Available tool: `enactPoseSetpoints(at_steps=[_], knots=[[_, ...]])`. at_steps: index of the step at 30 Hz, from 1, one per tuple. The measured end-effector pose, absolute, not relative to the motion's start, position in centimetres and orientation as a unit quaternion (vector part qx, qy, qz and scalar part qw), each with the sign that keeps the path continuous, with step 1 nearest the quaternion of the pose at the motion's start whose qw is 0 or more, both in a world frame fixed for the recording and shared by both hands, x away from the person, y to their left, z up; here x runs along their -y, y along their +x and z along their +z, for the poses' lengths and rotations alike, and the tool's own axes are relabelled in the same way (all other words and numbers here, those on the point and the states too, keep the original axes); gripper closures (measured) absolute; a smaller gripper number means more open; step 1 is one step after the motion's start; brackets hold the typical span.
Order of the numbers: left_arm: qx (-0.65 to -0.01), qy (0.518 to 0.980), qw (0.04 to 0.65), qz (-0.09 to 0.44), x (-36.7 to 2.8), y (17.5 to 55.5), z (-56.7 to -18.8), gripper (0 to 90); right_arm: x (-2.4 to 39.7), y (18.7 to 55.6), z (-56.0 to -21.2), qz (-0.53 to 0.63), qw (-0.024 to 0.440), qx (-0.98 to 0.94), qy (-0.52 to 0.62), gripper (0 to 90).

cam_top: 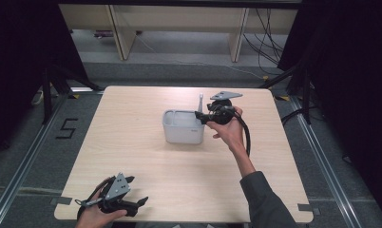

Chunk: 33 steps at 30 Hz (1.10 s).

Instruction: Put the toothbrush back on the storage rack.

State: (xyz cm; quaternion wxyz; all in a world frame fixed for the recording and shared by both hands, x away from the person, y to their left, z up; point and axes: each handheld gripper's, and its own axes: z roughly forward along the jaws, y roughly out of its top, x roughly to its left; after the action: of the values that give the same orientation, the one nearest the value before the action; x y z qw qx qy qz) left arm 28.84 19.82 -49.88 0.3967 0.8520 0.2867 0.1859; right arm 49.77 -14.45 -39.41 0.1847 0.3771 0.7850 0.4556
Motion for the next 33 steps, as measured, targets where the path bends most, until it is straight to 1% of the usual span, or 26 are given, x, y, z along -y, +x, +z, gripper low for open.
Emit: enactPoseSetpoints(at_steps=[1, 3, 6, 11, 12, 14, 18, 19, 21, 22, 24, 28, 33], knots=[[-0.286, 0.852, 0.397, 0.186, -19.8, 28.9, -49.9, 15.1, 14.6, 49.7, -39.4, 0.454, 0.194, -0.785, 0.373, 37.6], [-0.288, 0.852, 0.395, 0.186, -19.8, 28.8, -49.9, 15.1, 14.7, 49.5, -39.4, 0.462, 0.185, -0.78, 0.379, 37.2], [-0.287, 0.853, 0.394, 0.187, -19.8, 28.9, -49.9, 15.1, 15.1, 49.2, -39.3, 0.459, 0.193, -0.782, 0.375, 36.3], [-0.287, 0.853, 0.394, 0.187, -19.8, 28.9, -49.9, 15.1, 15.4, 48.5, -39.0, 0.464, 0.19, -0.781, 0.373, 35.5], [-0.288, 0.853, 0.394, 0.186, -19.8, 28.9, -49.9, 15.1, 15.4, 48.1, -39.0, 0.463, 0.179, -0.778, 0.385, 35.5], [-0.288, 0.853, 0.394, 0.187, -19.8, 28.9, -49.9, 15.1, 15.6, 48.1, -39.0, 0.467, 0.196, -0.779, 0.37, 35.3], [-0.288, 0.853, 0.394, 0.186, -19.8, 28.9, -49.9, 15.1, 15.8, 47.6, -39.0, 0.467, 0.186, -0.779, 0.375, 35.0], [-0.288, 0.853, 0.394, 0.187, -19.8, 28.9, -49.9, 15.1, 16.0, 47.7, -39.0, 0.467, 0.194, -0.782, 0.363, 34.9], [-0.288, 0.853, 0.394, 0.186, -19.8, 28.9, -49.9, 15.1, 16.0, 47.4, -39.1, 0.473, 0.19, -0.777, 0.369, 34.5], [-0.289, 0.853, 0.393, 0.186, -19.8, 28.9, -49.9, 15.1, 16.1, 47.3, -39.1, 0.471, 0.198, -0.776, 0.37, 34.3], [-0.289, 0.852, 0.396, 0.186, -19.8, 28.9, -49.9, 15.1, 16.2, 47.0, -39.1, 0.471, 0.191, -0.777, 0.371, 33.6], [-0.288, 0.85, 0.4, 0.184, -19.7, 28.9, -50.0, 15.1, 16.4, 46.3, -39.0, 0.477, 0.2, -0.776, 0.361, 33.3], [-0.288, 0.853, 0.394, 0.184, -19.8, 28.9, -49.9, 15.1, 16.3, 45.1, -39.1, 0.477, 0.199, -0.778, 0.358, 32.6]])
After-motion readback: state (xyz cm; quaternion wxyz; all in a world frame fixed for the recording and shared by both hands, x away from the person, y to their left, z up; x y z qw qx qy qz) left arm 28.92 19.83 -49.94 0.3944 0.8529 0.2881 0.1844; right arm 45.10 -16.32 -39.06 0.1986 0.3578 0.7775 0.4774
